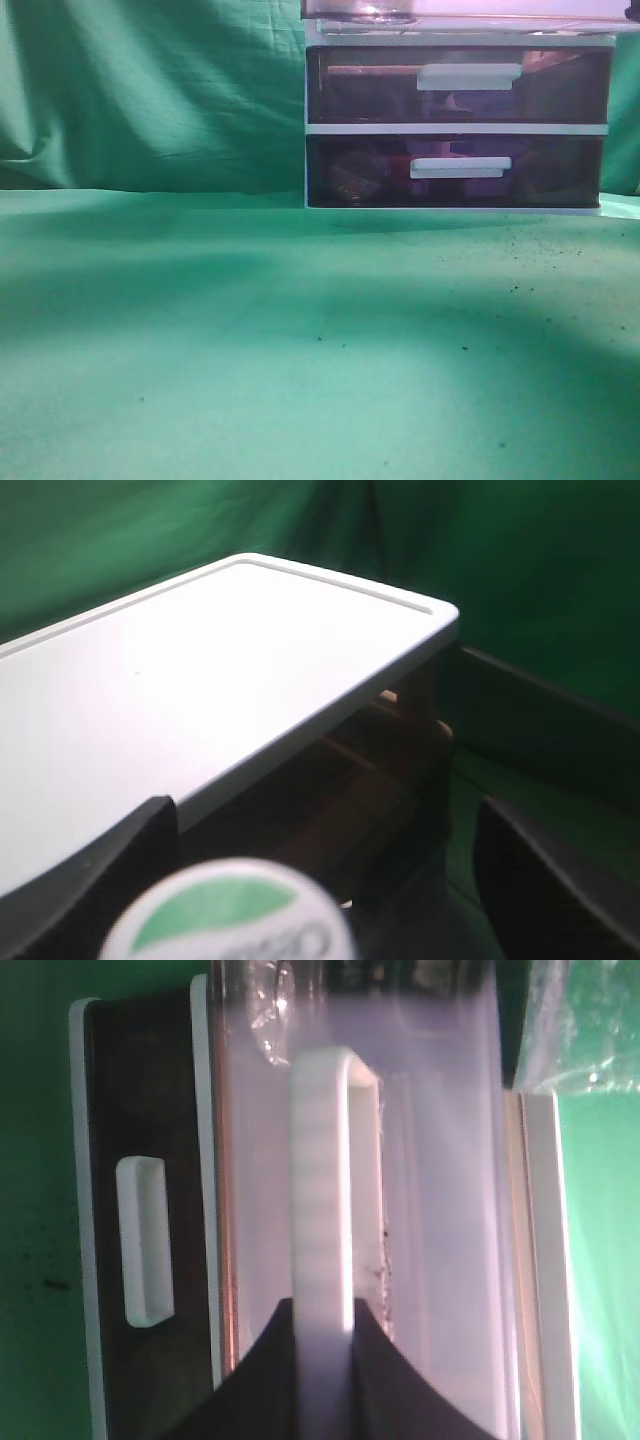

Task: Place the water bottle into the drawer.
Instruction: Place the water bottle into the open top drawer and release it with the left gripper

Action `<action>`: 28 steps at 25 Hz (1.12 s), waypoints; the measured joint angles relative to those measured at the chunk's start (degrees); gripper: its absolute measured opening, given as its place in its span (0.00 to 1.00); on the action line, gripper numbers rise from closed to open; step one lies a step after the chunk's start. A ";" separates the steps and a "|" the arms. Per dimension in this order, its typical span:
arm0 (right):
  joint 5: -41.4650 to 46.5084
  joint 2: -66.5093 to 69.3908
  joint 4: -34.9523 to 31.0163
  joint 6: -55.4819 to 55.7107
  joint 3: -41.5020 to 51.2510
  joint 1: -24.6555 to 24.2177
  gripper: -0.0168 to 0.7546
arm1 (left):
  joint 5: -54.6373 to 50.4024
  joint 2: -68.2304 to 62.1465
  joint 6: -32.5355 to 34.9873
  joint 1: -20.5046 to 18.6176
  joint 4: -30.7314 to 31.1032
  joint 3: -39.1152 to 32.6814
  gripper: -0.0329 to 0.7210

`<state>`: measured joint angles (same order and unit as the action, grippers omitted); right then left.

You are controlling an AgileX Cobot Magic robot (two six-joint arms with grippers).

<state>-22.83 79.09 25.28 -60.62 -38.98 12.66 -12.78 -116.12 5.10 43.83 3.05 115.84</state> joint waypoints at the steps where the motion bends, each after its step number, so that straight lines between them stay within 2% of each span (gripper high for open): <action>1: 0.00 0.00 0.00 0.10 0.11 0.00 0.14 | 2.88 -1.17 0.44 0.00 -0.73 0.00 0.82; 4: -0.26 0.00 0.00 1.23 0.14 0.00 0.14 | 10.08 -3.45 0.84 1.05 -3.05 0.21 0.82; 8: -0.26 0.00 0.53 2.83 0.23 0.00 0.14 | 18.81 -6.03 0.44 3.94 -2.26 -0.01 0.82; 13: 0.22 -0.09 0.93 3.97 0.23 0.00 0.14 | 24.86 -6.05 -6.81 4.81 7.49 -0.01 0.82; 16: 0.28 -0.09 0.93 3.97 0.23 0.00 0.14 | 18.38 -4.38 -8.34 4.69 13.71 -0.01 0.82; 19: 0.28 -0.09 0.93 3.24 0.23 0.00 0.14 | -0.14 -0.86 -8.50 4.69 16.21 1.22 0.62; 21: 0.16 -0.09 0.54 1.15 0.23 0.00 0.14 | -13.68 2.20 -8.50 4.69 18.14 2.26 0.40; 22: 0.05 -0.09 0.03 0.46 0.23 0.00 0.14 | -18.58 4.22 -8.50 4.58 18.82 2.40 0.26; 23: 0.05 -0.09 -0.53 -0.22 0.23 0.00 0.14 | -23.93 6.43 -8.50 4.60 19.04 2.51 0.17; 26: 1.20 0.80 -2.57 -2.33 -1.53 0.00 0.14 | -36.78 13.48 -8.72 4.56 18.57 2.86 0.04; 28: 1.72 2.75 -4.13 -3.84 -4.16 0.23 0.14 | -44.26 18.17 -8.84 4.56 18.07 2.48 0.04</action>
<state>-21.11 81.84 21.15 -64.45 -43.14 12.90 -57.04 -97.95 -3.74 48.39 21.12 118.32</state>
